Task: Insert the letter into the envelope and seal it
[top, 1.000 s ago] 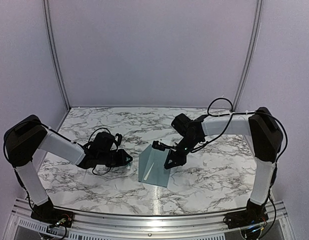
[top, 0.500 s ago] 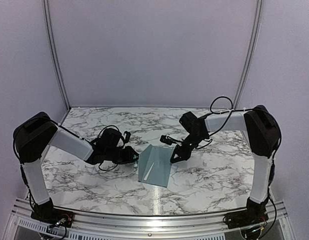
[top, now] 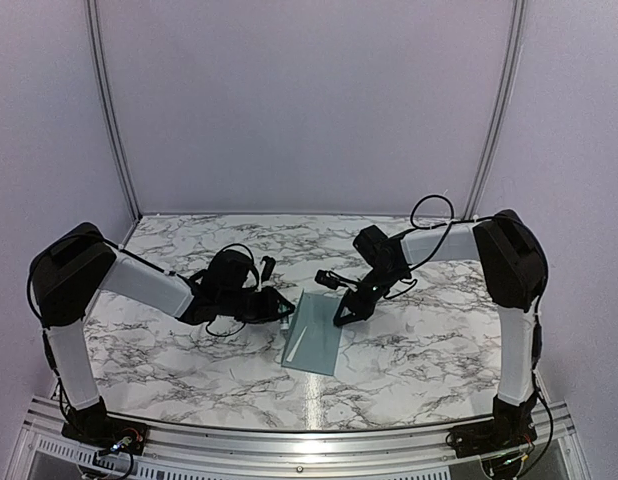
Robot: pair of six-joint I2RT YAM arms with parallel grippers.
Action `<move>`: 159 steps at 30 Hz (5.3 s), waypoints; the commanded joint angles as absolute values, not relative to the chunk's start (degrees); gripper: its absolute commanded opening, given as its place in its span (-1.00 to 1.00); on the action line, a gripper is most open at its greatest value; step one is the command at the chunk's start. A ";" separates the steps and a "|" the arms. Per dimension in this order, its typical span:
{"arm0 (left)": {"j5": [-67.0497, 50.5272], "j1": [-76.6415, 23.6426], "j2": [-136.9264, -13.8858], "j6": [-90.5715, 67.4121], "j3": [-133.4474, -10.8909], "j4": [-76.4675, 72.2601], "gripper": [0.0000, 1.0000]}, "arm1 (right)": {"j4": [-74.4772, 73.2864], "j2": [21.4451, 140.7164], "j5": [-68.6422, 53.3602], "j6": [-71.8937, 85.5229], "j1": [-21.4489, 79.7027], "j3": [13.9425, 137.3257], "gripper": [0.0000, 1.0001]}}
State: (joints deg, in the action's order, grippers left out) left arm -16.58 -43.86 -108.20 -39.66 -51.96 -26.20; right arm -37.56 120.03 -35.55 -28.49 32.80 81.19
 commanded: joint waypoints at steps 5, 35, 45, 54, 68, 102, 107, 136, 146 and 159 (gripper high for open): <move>-20.83 -46.80 -112.17 -38.58 -56.59 -26.19 -1.00 | -37.26 123.36 -36.31 -27.47 33.05 82.02 -0.80; -26.29 -48.26 -120.48 -39.81 -59.83 -26.16 -1.00 | -37.19 124.33 -37.75 -27.14 33.05 80.71 -0.80; -28.99 -48.36 -120.94 -39.57 -59.77 -26.19 -1.00 | -37.06 124.32 -37.46 -27.16 33.00 80.60 -0.81; -30.66 -48.56 -120.64 -39.69 -59.51 -26.06 -1.00 | -36.85 124.28 -37.18 -27.06 33.04 80.36 -0.80; -31.21 -49.05 -120.75 -41.32 -58.55 -26.01 -1.00 | -36.74 124.21 -36.91 -26.93 32.92 80.07 -0.80; -29.49 -48.88 -118.42 -41.65 -54.39 -24.26 -1.00 | -36.77 124.54 -36.56 -26.97 32.08 79.98 -0.80; -30.20 -48.95 -117.93 -41.83 -53.75 -24.21 -1.00 | -36.75 124.63 -36.47 -26.98 31.99 79.98 -0.80; -27.66 -48.48 -118.98 -42.31 -57.64 -21.47 -1.00 | -36.91 124.01 -36.83 -27.29 31.98 79.19 -0.80; -29.46 -47.26 -122.74 -42.20 -62.49 -21.18 -1.00 | -37.06 124.19 -36.91 -27.49 31.99 79.25 -0.80; -29.60 -45.78 -120.72 -41.36 -60.33 -21.01 -1.00 | -36.92 124.40 -36.82 -27.60 31.38 79.15 -0.79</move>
